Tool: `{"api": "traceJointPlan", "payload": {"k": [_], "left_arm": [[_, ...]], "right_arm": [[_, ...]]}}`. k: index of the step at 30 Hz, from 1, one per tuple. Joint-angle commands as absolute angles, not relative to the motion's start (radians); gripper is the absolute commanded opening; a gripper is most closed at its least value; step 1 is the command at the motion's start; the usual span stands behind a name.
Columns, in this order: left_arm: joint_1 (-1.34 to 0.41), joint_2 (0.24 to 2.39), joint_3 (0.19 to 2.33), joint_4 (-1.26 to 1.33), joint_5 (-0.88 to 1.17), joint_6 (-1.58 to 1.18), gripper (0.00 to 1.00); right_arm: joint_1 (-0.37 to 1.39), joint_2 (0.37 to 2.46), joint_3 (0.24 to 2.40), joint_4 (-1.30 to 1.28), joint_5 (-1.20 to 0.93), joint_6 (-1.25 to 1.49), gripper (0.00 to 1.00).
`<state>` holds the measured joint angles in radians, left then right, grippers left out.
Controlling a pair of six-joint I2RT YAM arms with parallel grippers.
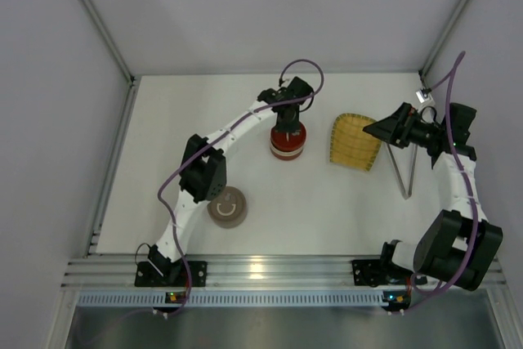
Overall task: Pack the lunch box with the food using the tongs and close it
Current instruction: Screw the box lid onto the packing box.
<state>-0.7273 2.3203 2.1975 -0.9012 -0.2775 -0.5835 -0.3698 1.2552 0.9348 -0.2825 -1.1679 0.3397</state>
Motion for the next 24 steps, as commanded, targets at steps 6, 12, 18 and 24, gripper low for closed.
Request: {"api": "traceJointPlan", "payload": {"k": [6, 12, 18, 24], "left_arm": [[-0.735, 2.304, 2.142, -0.923, -0.27, -0.592, 0.0], [-0.758, 2.211, 2.002, -0.913, -0.264, -0.594, 0.0], [-0.787, 2.128, 1.89, -0.888, -0.264, -0.603, 0.0], [-0.819, 2.063, 1.8, -0.865, -0.259, -0.62, 0.0]], "right_arm": [[-0.385, 1.261, 0.933, -0.285, -1.173, 0.302, 0.99], [-0.385, 1.259, 0.931, -0.278, -1.174, 0.313, 0.99], [-0.385, 1.246, 0.93, -0.275, -1.177, 0.321, 0.99], [-0.385, 1.232, 0.931, -0.284, -1.175, 0.314, 0.99]]}}
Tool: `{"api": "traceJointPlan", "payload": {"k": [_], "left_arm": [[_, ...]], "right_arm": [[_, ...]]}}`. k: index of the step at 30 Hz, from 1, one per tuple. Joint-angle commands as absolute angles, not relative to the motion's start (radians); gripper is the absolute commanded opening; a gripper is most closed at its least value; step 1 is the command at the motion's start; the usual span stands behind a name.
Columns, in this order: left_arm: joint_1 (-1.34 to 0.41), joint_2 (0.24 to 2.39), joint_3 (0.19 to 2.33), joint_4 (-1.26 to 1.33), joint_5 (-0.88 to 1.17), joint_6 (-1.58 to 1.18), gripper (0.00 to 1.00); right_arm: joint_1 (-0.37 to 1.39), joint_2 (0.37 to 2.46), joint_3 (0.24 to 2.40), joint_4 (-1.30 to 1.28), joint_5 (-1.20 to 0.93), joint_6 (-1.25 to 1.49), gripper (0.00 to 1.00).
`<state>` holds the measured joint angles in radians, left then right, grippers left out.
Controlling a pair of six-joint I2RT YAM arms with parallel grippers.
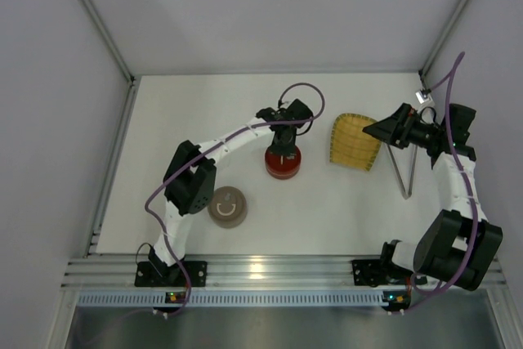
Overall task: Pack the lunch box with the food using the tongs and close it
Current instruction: Screw the box lid onto the packing box.
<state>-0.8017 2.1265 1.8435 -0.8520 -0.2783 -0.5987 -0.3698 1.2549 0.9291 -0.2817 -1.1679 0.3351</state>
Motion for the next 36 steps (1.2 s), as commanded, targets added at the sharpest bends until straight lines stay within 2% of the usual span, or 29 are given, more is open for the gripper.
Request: {"api": "traceJointPlan", "payload": {"k": [1, 8, 12, 17, 19, 23, 27, 31, 36], "left_arm": [[-0.821, 2.057, 1.792, -0.862, -0.259, -0.624, 0.0], [-0.83, 2.051, 1.786, -0.858, -0.262, -0.611, 0.0], [-0.828, 2.083, 1.775, -0.833, -0.184, -0.499, 0.0], [-0.825, 2.163, 1.809, -0.877, -0.039, -0.201, 0.0], [-0.819, 2.158, 1.775, -0.871, 0.086, -0.065, 0.0], [-0.815, 2.07, 1.636, -0.815, 0.173, 0.182, 0.0], [-0.816, 1.961, 1.432, -0.765, 0.239, 0.56, 0.0], [-0.816, 1.858, 1.294, -0.877, 0.362, 0.934, 0.0], [-0.879, 1.809, 1.195, -0.98, 0.353, 1.132, 0.0]], "right_arm": [[-0.385, 1.232, 0.931, -0.284, -1.177, 0.314, 0.99], [-0.385, 1.239, 0.93, -0.279, -1.174, 0.316, 0.99], [-0.385, 1.241, 0.933, -0.29, -1.177, 0.296, 0.99], [-0.385, 1.243, 0.954, -0.362, -1.184, 0.218, 0.99], [-0.385, 1.247, 0.959, -0.379, -1.199, 0.198, 0.99], [-0.385, 1.253, 0.979, -0.422, -1.219, 0.143, 0.99], [-0.385, 1.259, 0.997, -0.469, -1.227, 0.089, 1.0], [-0.385, 1.267, 1.012, -0.502, -1.233, 0.063, 0.99], [-0.385, 1.269, 1.017, -0.52, -1.239, 0.046, 0.99]]}}
